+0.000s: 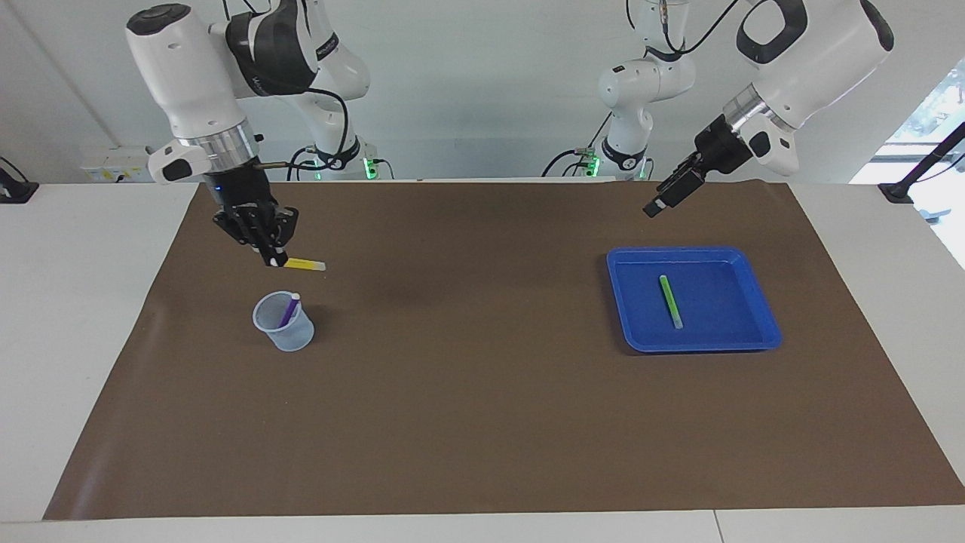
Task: Right arm passes pens to left for tray arrangement
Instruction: 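Pull the yellow pen from the cup with the right gripper, then pass the yellow pen from the right gripper to the left gripper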
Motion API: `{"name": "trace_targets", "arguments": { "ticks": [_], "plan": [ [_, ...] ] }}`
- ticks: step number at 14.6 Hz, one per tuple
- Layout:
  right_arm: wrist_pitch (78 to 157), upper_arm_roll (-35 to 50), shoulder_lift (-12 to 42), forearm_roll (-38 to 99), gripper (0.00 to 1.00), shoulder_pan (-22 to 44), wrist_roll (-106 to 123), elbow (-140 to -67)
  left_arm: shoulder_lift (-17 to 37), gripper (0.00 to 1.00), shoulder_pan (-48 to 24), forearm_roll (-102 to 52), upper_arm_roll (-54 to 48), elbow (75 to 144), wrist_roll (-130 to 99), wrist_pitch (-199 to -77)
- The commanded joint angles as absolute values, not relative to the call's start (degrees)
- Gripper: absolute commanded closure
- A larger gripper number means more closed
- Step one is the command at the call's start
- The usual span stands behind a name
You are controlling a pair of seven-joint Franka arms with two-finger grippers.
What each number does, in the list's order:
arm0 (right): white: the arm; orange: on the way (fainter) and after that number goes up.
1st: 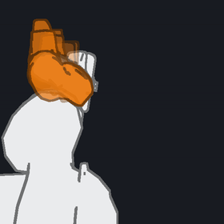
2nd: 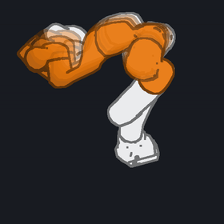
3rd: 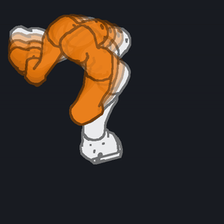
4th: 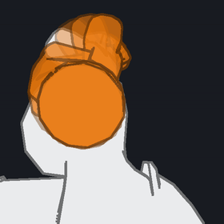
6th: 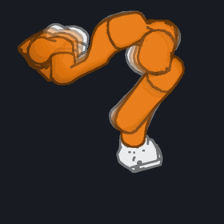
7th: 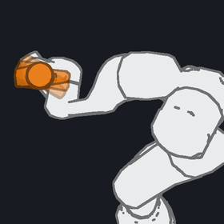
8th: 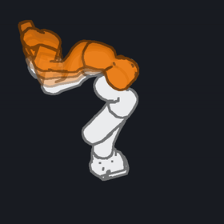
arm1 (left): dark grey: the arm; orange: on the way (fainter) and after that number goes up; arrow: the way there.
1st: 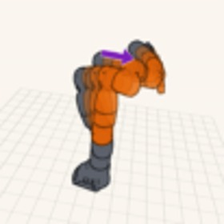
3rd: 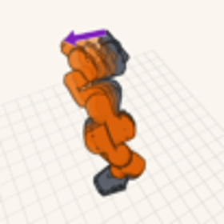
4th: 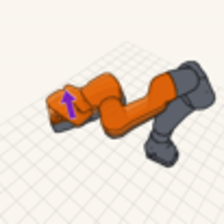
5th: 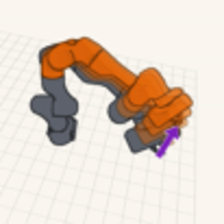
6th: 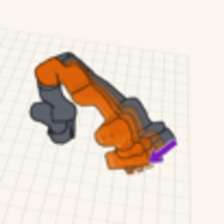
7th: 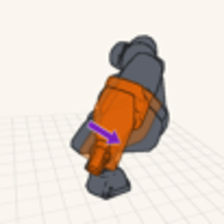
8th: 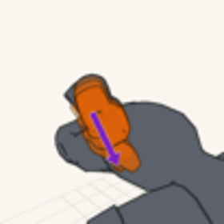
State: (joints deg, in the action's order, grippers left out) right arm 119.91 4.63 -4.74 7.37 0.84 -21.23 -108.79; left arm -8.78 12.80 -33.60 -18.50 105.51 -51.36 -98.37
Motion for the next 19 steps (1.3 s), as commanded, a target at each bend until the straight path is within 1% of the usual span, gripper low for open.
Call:
{"name": "trace_targets", "arguments": {
  "ticks": [1,4,6,9,14,17,19],
  "plan": [
    [118.66,9.47,-3.96,10.53,1.00,0.62,-34.49,-106.97,-12.64,0.00,13.36,-36.29,-18.46,108.45,-57.81,-101.24],
    [118.83,13.61,-3.08,16.77,1.00,0.70,-51.01,-104.52,-17.04,0.00,13.10,-37.61,-18.54,111.44,-63.79,-102.83],
    [119.00,16.95,-1.50,18.97,1.00,0.70,-61.91,-100.92,-18.36,0.00,12.57,-37.62,-18.63,111.80,-70.19,-103.18],
    [119.97,21.96,-0.18,22.22,1.00,0.70,-75.20,-98.09,-19.16,0.00,12.31,-37.62,-19.07,111.89,-79.07,-104.85],
    [121.29,28.02,1.05,25.58,1.00,0.79,-85.76,-96.15,-20.04,0.00,8.53,-37.00,-22.05,111.80,-95.15,-108.36],
    [121.73,29.71,1.76,28.47,1.00,0.79,-89.03,-94.40,-23.37,0.00,8.26,-33.77,-25.92,111.88,-103.59,-107.93],
    [121.90,30.23,2.28,29.35,1.00,0.88,-89.30,-94.39,-24.08,0.00,8.35,-29.73,-29.43,111.36,-109.40,-107.84]
  ]
}}
